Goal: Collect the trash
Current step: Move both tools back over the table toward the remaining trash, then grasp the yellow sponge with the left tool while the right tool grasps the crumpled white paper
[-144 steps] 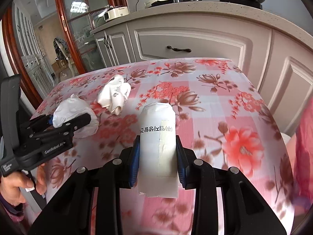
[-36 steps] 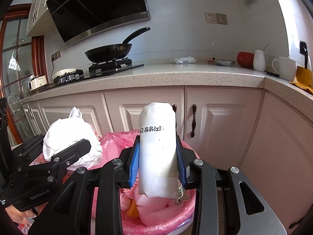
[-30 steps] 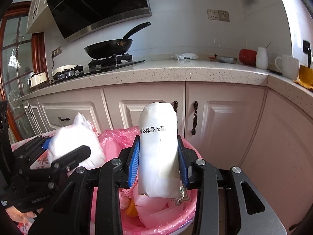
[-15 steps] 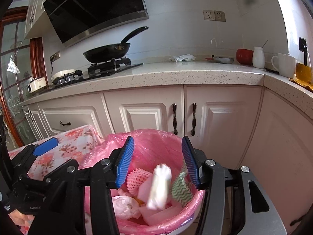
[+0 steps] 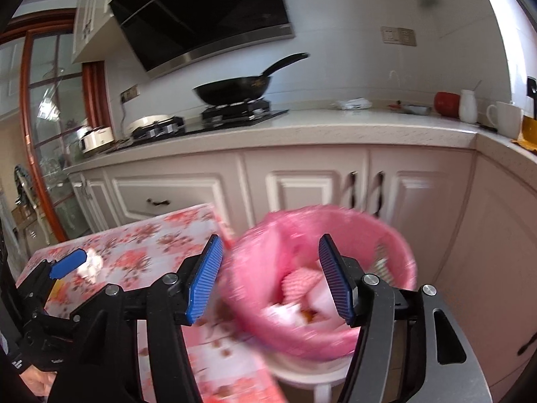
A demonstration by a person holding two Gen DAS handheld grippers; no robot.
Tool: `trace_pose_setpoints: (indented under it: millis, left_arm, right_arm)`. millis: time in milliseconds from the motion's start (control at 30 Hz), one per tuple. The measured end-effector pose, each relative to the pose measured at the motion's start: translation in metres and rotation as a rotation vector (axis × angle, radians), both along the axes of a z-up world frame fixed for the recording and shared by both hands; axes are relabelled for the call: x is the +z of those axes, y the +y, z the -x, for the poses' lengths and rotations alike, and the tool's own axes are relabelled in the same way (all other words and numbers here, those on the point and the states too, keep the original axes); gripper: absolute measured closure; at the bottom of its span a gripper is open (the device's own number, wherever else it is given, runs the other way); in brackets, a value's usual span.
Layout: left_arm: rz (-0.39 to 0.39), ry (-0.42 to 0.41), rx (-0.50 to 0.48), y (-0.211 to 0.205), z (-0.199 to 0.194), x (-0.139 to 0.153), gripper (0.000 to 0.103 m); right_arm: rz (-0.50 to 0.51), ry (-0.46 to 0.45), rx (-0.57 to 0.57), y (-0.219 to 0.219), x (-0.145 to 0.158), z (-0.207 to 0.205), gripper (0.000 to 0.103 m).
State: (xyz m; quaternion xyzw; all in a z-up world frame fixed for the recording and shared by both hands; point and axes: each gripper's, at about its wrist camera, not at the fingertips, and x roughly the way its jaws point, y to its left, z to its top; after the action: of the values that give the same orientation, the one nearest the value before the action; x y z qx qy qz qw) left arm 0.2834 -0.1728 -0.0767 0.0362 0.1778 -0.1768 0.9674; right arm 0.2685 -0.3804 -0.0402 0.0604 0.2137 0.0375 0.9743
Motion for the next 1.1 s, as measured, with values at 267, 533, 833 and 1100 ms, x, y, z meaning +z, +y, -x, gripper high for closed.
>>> trace_pose_setpoints:
  millis: [267,533,833,1100]
  left_arm:
    - [0.004,0.016,0.134,0.09,0.042,-0.008,0.005]
    - [0.05,0.059,0.336,0.191,0.074,-0.024,0.005]
    - [0.054,0.078,0.605,0.293,0.083,-0.028,0.005]
    - [0.063,0.162,0.721,0.343,0.058,-0.037,0.005]
  right_arm:
    - [-0.016,0.052,0.108,0.083,-0.018,0.008,0.041]
    - [0.016,0.147,0.226,0.17,-0.046,0.004,0.041]
    - [0.04,0.205,0.344,0.258,-0.067,-0.017,0.041]
    - [0.032,0.23,0.409,0.33,-0.078,-0.063,0.041]
